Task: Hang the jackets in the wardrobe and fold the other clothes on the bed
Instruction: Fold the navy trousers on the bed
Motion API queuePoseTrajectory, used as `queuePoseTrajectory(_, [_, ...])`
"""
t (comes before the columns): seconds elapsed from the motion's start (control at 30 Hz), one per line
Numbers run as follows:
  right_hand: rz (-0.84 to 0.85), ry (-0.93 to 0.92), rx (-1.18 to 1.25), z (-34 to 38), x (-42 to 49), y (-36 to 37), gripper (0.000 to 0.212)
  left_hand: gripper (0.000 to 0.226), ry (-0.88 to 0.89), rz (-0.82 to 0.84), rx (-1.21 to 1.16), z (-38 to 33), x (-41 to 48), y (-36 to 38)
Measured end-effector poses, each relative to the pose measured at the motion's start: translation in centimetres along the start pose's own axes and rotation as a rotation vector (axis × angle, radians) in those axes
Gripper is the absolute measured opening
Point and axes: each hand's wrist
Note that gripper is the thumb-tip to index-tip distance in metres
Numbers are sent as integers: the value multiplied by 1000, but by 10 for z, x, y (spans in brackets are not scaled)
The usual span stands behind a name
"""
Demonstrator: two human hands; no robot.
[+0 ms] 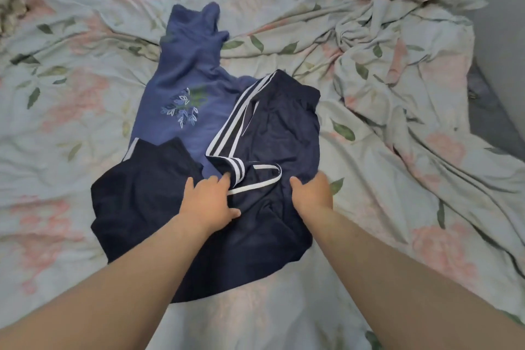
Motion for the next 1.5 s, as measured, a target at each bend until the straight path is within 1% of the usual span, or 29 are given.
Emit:
queuePoseTrajectory(0.07, [57, -56, 166, -9, 3, 4, 30, 33, 31, -65, 0, -2, 7, 11])
queuePoseTrajectory(0.1, [83, -80, 205, -13, 2, 3, 29, 22, 35, -70, -55, -2, 7, 14])
queuePoseTrajectory(0.13, [106, -92, 209, -20, -1, 0, 33, 19, 27, -45, -136, -3, 1, 17])
queuePoseTrajectory(0.2, [134, -123, 165, -39, -9, -10, 37, 19, -12, 55, -285, -4, -17, 22])
queuePoseTrajectory(0.3, [189, -202, 12, -78, -29, -29, 30, 35, -80, 179, -380, -4, -58, 34])
queuePoseTrajectory(0.37, [253, -211, -92, -108, -51, -47, 26, 41, -141, 316, -485, -3, -94, 46])
queuePoseTrajectory(0.4, [291, -208, -149, -125, -64, -55, 26, 40, -162, 402, -529, -4, -114, 53])
queuePoseTrajectory(0.5, [398, -149, -307, -178, -98, -77, 20, 23, -183, 677, -617, -8, -178, 74])
queuePoseTrajectory(0.53, [437, -122, -339, -194, -106, -84, 17, 24, -181, 755, -639, -11, -195, 78])
queuePoseTrajectory(0.6, [497, -85, -394, -218, -118, -97, 15, 31, -120, 854, -625, -15, -214, 78])
queuePoseTrajectory(0.63, [498, -79, -405, -224, -120, -102, 19, 23, -98, 874, -582, -17, -215, 73])
queuePoseTrajectory(0.67, [478, -70, -401, -226, -120, -106, 21, 16, -97, 861, -527, -18, -211, 65])
queuePoseTrajectory(0.7, [426, -62, -381, -225, -118, -108, 22, 23, -119, 808, -454, -18, -201, 55])
queuePoseTrajectory(0.77, [284, -65, -323, -212, -109, -108, 24, 42, -156, 613, -298, -20, -171, 36])
queuePoseTrajectory(0.8, [224, -79, -274, -202, -102, -105, 26, 45, -146, 487, -252, -22, -152, 28])
queuePoseTrajectory(0.83, [182, -102, -215, -189, -95, -102, 26, 42, -140, 359, -257, -27, -132, 19])
queuePoseTrajectory(0.9, [133, -171, -110, -157, -80, -93, 23, 29, -154, 141, -415, -44, -95, 8])
queuePoseTrajectory(0.93, [116, -196, -69, -142, -71, -88, 26, 36, -145, 78, -505, -54, -77, 6])
queuePoseTrajectory(0.97, [103, -209, -33, -128, -62, -82, 32, 49, -139, 51, -583, -64, -61, 5])
queuePoseTrajectory(1.03, [76, -222, -13, -104, -47, -73, 38, 68, -184, 89, -722, -79, -35, 4])
queuePoseTrajectory(1.07, [75, -232, -20, -96, -41, -67, 32, 70, -212, 120, -761, -84, -26, 5])
queuePoseTrajectory(1.1, [92, -235, -39, -89, -38, -62, 19, 65, -231, 156, -788, -87, -19, 6])
queuePoseTrajectory(1.13, [128, -220, -44, -83, -38, -58, 15, 55, -256, 207, -833, -89, -15, 7])
queuePoseTrajectory(1.2, [224, -163, 21, -74, -43, -55, 33, 31, -325, 384, -1027, -94, -21, 3])
queuePoseTrajectory(1.27, [348, -8, 248, -71, -55, -58, 34, 22, -377, 573, -1252, -99, -41, -3])
queuePoseTrajectory(1.3, [394, 65, 371, -72, -63, -64, 34, 20, -383, 604, -1350, -101, -54, -6])
queuePoseTrajectory(1.37, [450, 96, 526, -72, -87, -83, 39, 19, -383, 565, -1489, -103, -81, -16])
queuePoseTrajectory(1.43, [453, 31, 557, -71, -113, -106, 44, 19, -340, 524, -1578, -104, -113, -35])
queuePoseTrajectory(1.5, [405, -43, 586, -64, -138, -132, 37, 22, -299, 482, -1628, -103, -146, -60])
Point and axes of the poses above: each hand's wrist, its own x-axis towards the middle knuckle, its own y-axis out of the palm, z = x × y, and after that the axes turned 9 degrees about -z, right-handed
